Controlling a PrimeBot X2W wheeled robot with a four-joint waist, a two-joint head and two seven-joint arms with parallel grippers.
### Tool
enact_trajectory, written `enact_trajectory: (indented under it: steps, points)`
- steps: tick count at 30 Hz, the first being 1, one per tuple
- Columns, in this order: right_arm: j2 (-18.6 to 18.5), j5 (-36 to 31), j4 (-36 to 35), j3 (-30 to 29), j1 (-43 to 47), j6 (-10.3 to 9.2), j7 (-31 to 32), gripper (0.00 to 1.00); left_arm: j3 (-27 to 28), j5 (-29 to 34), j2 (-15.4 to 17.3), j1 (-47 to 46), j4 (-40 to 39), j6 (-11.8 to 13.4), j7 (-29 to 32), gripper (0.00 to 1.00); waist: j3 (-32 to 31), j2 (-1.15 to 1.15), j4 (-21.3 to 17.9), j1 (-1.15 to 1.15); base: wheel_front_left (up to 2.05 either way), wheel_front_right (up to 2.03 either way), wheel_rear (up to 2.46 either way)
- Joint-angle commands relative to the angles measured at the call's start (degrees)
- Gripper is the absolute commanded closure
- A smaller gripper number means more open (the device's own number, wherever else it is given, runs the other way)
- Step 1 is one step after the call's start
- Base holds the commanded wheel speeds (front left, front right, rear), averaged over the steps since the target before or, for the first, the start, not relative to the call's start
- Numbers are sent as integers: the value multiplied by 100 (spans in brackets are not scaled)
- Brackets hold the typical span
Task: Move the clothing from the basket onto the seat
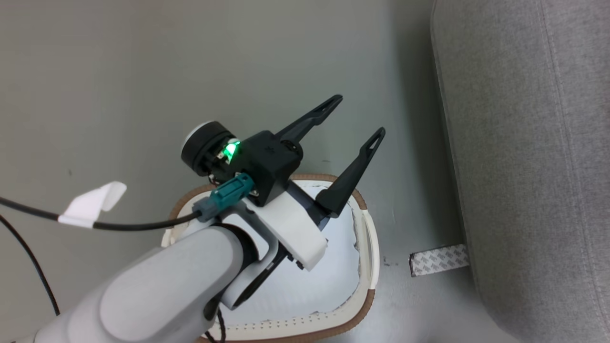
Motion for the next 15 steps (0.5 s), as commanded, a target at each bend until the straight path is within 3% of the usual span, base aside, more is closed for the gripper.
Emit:
enact_trajectory:
  steps: [1,2,3,9,15]
  points:
    - [21,-137,75,-37,108,-15,-162,76,15,-54,23,59,15,21,-67,0,-74,0,5,-2,0,0,0]
    - [73,-206,154,-23,171,-15,-293,12,20,-71,46,85,33,20,-73,0,-124,0,2,-2,0,0,0]
    - [128,-258,239,-13,233,-15,-418,0,35,-102,63,130,45,26,-106,0,-186,0,-6,-2,0,0,0]
    - [310,-302,93,507,775,-15,-920,0,238,-213,189,430,195,161,-435,0,-709,0,-18,-2,0,0,0]
    - [469,153,-902,1262,1920,-15,-985,0,501,-529,293,1205,594,417,-1045,0,-1681,0,134,-2,0,0,0]
